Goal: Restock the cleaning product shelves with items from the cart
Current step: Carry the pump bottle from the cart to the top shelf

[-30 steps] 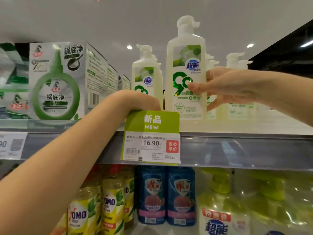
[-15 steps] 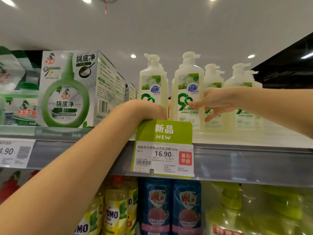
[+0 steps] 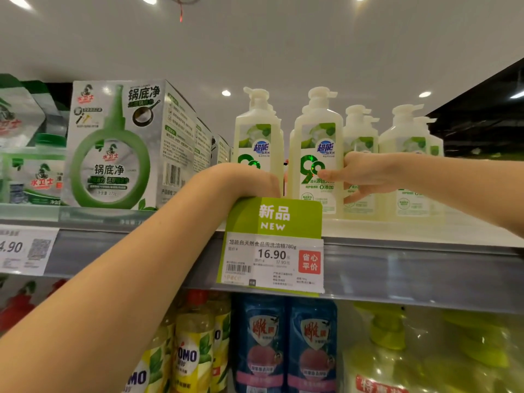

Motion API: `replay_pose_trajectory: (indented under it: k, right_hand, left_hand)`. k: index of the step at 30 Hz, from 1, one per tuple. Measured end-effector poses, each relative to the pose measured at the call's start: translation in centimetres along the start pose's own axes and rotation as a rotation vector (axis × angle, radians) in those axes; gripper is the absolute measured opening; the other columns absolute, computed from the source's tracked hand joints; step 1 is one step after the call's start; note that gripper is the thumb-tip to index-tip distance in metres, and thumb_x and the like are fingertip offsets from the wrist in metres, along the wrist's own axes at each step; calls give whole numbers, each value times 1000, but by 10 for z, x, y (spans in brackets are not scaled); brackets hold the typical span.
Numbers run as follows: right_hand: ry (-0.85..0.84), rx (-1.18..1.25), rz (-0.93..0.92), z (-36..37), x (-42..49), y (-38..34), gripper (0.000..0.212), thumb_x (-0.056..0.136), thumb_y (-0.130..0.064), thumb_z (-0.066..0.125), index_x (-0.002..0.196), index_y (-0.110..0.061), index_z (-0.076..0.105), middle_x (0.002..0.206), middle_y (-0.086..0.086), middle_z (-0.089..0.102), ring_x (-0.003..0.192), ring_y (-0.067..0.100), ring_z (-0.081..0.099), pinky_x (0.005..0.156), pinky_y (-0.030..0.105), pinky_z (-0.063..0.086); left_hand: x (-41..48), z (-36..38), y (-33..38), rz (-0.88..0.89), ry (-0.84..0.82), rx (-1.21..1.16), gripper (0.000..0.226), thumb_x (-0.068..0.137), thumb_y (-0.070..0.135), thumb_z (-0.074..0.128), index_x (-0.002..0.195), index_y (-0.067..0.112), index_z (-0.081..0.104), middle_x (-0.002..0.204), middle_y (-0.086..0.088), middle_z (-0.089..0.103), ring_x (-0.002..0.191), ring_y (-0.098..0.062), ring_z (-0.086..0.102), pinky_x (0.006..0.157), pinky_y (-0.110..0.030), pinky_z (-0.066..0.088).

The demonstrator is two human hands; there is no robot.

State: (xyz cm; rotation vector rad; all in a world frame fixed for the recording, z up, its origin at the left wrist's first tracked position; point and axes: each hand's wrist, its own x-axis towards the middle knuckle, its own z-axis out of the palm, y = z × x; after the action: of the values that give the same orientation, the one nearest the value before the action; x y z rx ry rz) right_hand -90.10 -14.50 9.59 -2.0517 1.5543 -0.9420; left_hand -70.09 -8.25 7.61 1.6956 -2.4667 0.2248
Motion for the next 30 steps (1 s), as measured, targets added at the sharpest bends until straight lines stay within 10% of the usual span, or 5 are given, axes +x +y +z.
replay_pose_trajectory:
  k: [5, 10, 21, 30]
  right_hand:
    - [-10, -394, 140, -6, -31, -15, 54, 90, -43, 60, 128, -5, 51, 110, 18, 65, 95, 32, 67, 76, 44, 59]
    - [129, -302, -226, -5, -87, -18, 34, 92, -42, 56, 105, -13, 67, 90, 2, 72, 78, 12, 67, 63, 22, 51]
    - [320, -16, -680, 30, -244, -13, 17, 92, -24, 61, 101, -11, 69, 91, 0, 71, 84, 10, 67, 82, 26, 55]
    - [-96, 381, -655, 193, -365, -43, 19, 88, -36, 65, 86, -18, 68, 75, -2, 68, 67, 9, 62, 64, 25, 51]
  left_hand:
    - [-3, 2, -2, -17, 480, -489, 25, 99, 27, 50, 103, 9, 68, 96, -2, 71, 76, -11, 62, 68, -22, 48]
    - [-25, -13, 8, 106, 1202, -480, 23, 100, 26, 47, 93, 16, 67, 77, 1, 67, 72, -20, 68, 73, -41, 57]
    - [-160, 33, 41, 147, 1158, -326, 27, 97, 35, 52, 88, 19, 72, 65, 8, 65, 57, -4, 59, 61, -30, 51]
    - [-363, 146, 24, -120, 843, -542, 24, 95, 31, 51, 78, 21, 64, 58, 10, 60, 53, -5, 57, 54, -33, 48]
